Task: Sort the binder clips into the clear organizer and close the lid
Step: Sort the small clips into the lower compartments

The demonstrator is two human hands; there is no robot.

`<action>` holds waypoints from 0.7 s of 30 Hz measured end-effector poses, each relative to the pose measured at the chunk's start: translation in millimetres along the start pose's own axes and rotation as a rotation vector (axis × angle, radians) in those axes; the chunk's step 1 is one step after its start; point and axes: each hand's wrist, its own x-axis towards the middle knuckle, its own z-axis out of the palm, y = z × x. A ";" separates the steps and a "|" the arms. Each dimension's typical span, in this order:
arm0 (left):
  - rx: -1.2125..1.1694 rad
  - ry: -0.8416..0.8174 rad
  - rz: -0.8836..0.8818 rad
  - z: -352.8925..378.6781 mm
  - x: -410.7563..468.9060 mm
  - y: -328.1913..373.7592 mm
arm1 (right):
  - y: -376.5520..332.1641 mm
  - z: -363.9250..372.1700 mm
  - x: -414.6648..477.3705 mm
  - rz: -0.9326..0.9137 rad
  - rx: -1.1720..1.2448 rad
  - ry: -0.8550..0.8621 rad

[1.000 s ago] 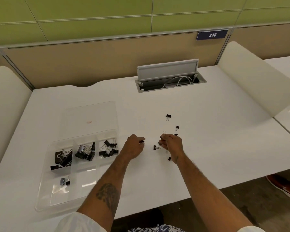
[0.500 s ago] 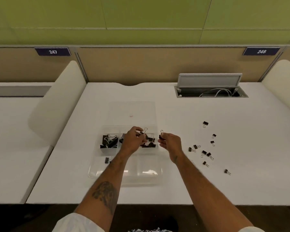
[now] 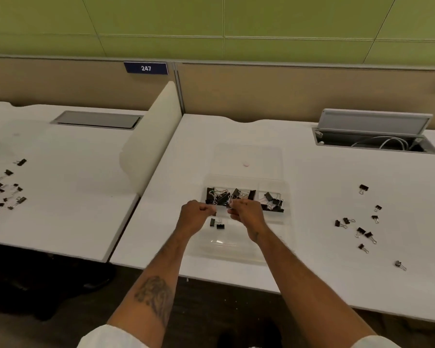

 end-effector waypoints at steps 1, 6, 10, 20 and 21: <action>0.017 -0.007 -0.004 -0.4 -0.2 -4.3 | 2.5 3.2 -1.7 0.003 -0.018 -0.008; 0.144 0.036 -0.018 2.2 -0.6 -22.7 | 8.0 7.1 -4.5 -0.006 -0.163 -0.018; 0.284 0.046 -0.026 -1.8 -2.7 -27.0 | 5.1 10.4 -7.8 -0.043 -0.312 -0.044; 0.493 0.011 0.093 0.8 -0.4 -23.8 | 4.8 14.8 -8.2 -0.133 -0.582 -0.032; 0.506 0.007 0.106 1.8 0.7 -23.3 | 4.3 13.3 -8.0 -0.161 -0.603 -0.011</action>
